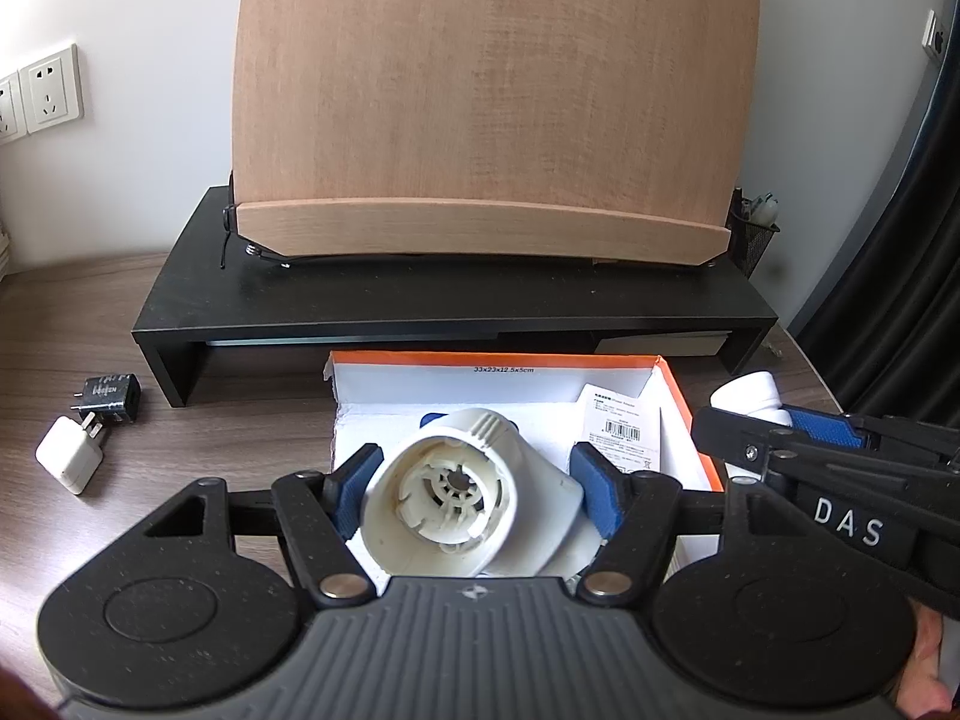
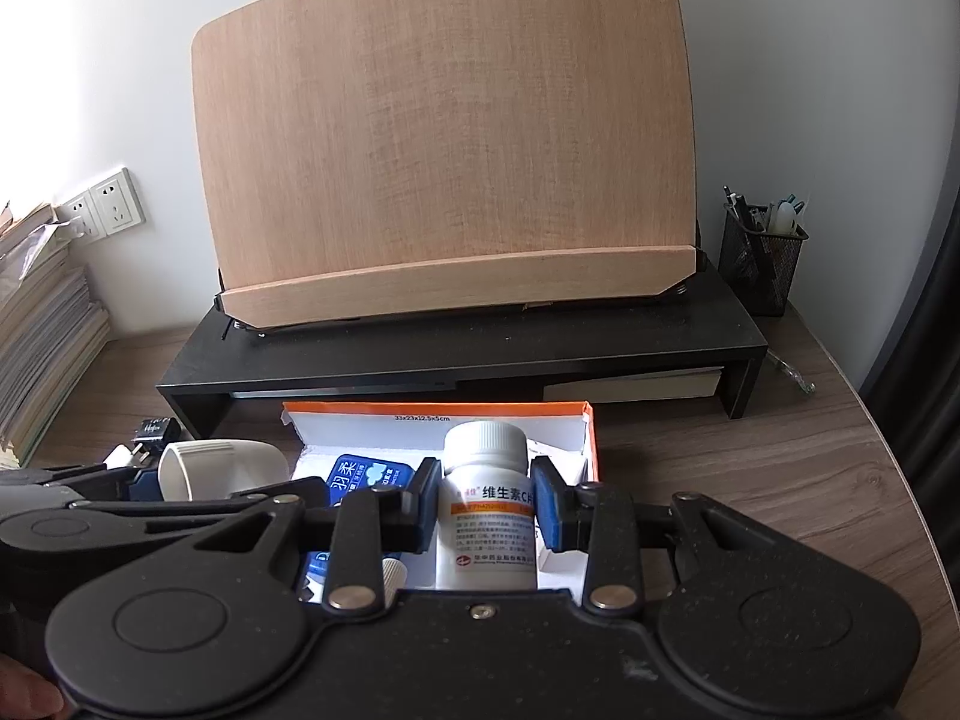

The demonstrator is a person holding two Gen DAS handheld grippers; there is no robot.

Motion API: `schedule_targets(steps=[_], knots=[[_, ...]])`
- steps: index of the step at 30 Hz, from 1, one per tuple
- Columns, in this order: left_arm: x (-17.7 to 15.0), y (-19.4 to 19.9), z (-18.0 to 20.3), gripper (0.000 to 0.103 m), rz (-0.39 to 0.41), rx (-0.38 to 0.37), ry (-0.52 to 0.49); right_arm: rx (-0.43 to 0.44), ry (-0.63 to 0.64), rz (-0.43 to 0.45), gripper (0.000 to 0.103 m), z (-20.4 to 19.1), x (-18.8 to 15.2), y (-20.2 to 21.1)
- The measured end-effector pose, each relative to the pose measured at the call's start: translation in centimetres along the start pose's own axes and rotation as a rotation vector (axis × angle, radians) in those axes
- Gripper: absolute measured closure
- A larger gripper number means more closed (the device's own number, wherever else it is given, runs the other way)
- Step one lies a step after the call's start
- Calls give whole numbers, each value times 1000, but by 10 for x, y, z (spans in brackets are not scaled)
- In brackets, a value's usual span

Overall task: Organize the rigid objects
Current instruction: 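Hold the plug adapter with left tool while right tool positions the vitamin bottle over the box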

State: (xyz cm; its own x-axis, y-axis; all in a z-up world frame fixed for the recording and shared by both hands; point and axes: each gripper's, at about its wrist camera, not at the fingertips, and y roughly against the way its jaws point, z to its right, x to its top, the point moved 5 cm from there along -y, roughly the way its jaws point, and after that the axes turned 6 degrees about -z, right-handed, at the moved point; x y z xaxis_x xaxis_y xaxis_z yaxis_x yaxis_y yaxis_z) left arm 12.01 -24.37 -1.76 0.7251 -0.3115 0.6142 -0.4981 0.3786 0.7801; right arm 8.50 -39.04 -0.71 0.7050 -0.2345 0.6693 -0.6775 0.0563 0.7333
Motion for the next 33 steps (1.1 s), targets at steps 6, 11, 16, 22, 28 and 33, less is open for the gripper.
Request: schedule_targets(steps=[6,11,16,22,28,33], knots=[[-1,-1,1,34,-4,-2,-1,-2,-2,-2,63,1,0,0],[-2,-2,1,34,-5,-2,-2,-3,-2,-4,63,0,0,0],[-3,-3,0,34,-9,-2,-1,-4,-2,-11,63,0,-2,-2],[-6,-7,0,34,-20,-4,1,-7,-8,-22,63,1,-5,-6],[-8,-13,1,34,-34,-11,2,-13,-18,-35,63,5,-7,-9],[-8,-17,2,34,-40,-16,-3,-16,-20,-41,63,6,-6,-12]])
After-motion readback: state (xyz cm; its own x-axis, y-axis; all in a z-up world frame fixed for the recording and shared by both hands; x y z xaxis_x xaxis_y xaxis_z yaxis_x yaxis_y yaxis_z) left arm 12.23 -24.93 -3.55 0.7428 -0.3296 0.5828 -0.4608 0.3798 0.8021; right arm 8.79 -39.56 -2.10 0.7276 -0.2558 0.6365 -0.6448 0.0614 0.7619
